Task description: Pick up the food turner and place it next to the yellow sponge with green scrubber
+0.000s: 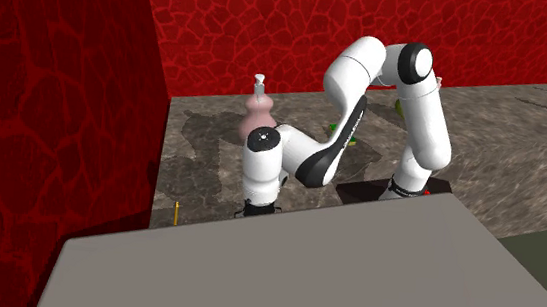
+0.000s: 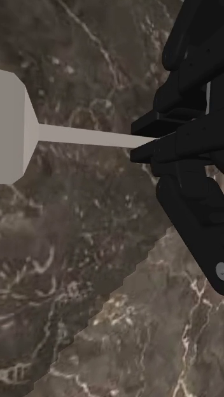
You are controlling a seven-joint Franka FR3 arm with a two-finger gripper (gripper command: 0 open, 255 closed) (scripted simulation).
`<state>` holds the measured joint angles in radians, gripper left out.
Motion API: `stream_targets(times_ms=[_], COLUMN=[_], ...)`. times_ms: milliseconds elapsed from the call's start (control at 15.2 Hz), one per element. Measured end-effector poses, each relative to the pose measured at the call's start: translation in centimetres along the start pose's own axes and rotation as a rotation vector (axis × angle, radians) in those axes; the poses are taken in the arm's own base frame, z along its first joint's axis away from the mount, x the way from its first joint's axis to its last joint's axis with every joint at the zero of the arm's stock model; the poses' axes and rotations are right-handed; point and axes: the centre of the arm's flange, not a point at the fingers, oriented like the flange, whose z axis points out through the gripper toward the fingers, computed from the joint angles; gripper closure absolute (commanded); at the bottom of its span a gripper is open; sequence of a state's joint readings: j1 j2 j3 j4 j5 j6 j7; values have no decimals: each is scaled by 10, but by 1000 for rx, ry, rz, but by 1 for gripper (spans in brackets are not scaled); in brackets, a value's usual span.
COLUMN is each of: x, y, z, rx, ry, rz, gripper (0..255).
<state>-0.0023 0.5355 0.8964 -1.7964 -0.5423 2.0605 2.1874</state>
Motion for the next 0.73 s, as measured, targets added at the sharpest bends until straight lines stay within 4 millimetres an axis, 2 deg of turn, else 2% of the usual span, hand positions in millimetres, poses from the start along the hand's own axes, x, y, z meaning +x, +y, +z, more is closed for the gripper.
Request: stream_targets(times_ms=[264, 726], x=[0, 3], y=[0, 0], z=[-2, -37], rx=[0, 1], ry=[0, 0], rz=[0, 0], gripper=[255, 255])
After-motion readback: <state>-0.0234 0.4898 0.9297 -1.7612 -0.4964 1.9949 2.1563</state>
